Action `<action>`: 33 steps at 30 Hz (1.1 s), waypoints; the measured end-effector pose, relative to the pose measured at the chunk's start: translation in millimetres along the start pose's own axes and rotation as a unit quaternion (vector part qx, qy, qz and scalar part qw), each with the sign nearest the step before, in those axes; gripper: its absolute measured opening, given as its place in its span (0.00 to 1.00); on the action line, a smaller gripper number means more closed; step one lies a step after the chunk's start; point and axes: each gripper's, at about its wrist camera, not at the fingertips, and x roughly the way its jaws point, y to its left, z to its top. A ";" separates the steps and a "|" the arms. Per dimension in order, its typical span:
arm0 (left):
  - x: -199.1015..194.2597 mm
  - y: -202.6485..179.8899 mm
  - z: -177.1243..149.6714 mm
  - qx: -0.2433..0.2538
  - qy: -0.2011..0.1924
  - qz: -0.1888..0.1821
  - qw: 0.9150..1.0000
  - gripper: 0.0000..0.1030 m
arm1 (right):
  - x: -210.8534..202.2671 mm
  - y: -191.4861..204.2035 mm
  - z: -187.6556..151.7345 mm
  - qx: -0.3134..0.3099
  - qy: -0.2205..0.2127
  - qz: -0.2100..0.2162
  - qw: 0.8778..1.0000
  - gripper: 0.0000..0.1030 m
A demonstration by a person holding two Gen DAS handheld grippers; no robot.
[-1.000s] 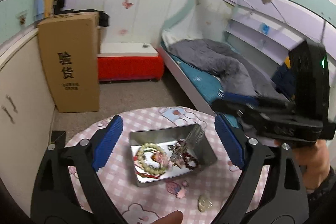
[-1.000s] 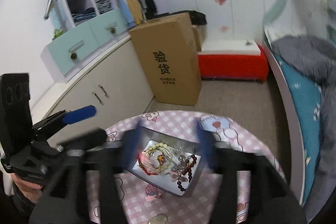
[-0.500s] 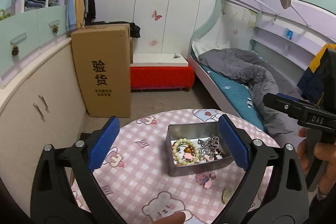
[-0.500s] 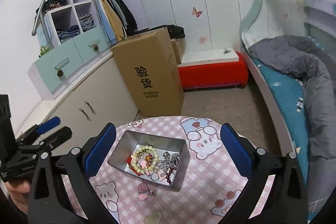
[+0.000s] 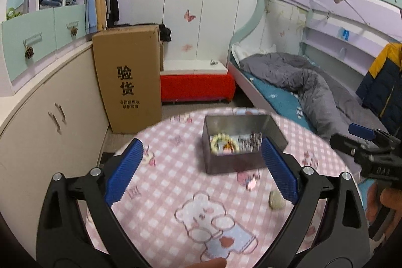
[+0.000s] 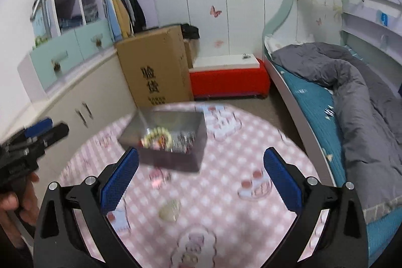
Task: Organize jewelry
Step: 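Withdraw both tools toward the jade pendant and last pink charm, then grasp the jade pendant with the right tool, then grasp the pink charm with the left tool while the right tool carries the jade pendant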
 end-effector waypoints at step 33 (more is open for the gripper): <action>118.9 -68.2 -60.0 0.083 0.156 -0.052 0.983 0.81 | 64.2 -11.1 -78.4 -0.019 0.120 0.013 0.993 0.27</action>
